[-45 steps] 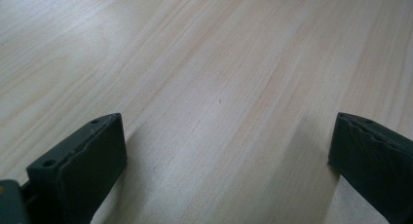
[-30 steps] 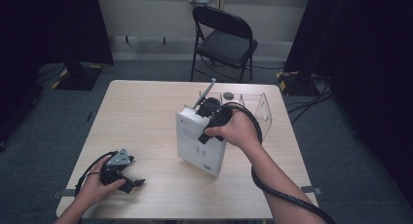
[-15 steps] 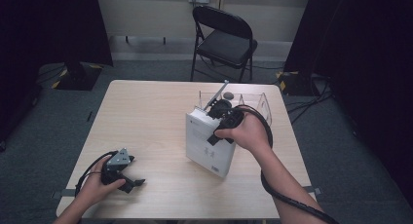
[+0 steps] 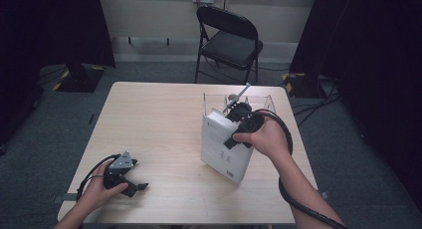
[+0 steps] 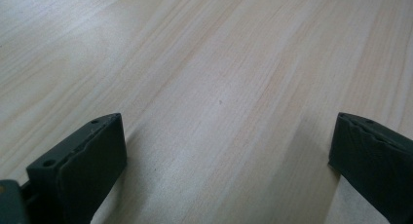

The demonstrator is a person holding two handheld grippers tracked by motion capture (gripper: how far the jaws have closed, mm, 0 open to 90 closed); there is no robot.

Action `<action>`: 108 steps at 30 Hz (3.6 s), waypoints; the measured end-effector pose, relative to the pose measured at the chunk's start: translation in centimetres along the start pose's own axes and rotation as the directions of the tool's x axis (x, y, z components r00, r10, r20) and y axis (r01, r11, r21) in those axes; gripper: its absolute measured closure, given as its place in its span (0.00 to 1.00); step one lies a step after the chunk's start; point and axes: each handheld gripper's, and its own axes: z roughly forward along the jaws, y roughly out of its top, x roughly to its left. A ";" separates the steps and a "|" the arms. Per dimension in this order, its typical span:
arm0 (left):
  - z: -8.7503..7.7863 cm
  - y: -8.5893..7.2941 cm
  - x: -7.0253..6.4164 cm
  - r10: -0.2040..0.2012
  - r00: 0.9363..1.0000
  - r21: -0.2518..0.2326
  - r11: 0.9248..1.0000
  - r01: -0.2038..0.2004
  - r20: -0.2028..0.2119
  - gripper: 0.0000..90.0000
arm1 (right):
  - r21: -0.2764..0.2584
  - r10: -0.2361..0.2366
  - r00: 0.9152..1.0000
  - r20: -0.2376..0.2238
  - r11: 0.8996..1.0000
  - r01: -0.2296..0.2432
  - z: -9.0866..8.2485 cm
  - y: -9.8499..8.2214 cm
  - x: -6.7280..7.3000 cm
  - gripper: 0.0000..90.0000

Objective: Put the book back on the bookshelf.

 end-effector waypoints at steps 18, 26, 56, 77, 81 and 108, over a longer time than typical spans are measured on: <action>0.1 0.1 0.1 0.004 1.000 0.004 1.000 -0.004 0.004 0.00 | -0.004 0.046 0.998 0.031 0.999 -0.046 -1.2 -2.6 -0.9 0.58; 0.1 0.1 0.1 0.005 1.000 0.003 1.000 -0.005 0.004 0.00 | -0.011 0.065 0.997 0.031 0.998 -0.065 -1.7 -3.4 -1.4 0.58; 0.1 0.2 0.2 0.008 1.000 0.004 1.000 -0.008 0.010 0.00 | -0.021 0.142 0.988 0.054 0.990 -0.141 -3.4 -6.3 -2.8 0.58; 0.3 0.3 0.2 0.007 1.000 0.002 1.000 -0.007 0.011 0.00 | -0.019 0.194 0.979 0.062 0.981 -0.194 -4.8 -8.6 -4.1 0.58; 0.3 0.3 0.2 0.008 1.000 0.002 1.000 -0.008 0.011 0.00 | -0.026 0.206 0.976 0.073 0.978 -0.205 -5.1 -9.0 -4.3 0.58; 0.3 0.3 0.2 0.008 1.000 0.001 1.000 -0.008 0.014 0.00 | -0.036 0.242 0.967 0.081 0.970 -0.240 -6.0 -11.1 -5.5 0.58</action>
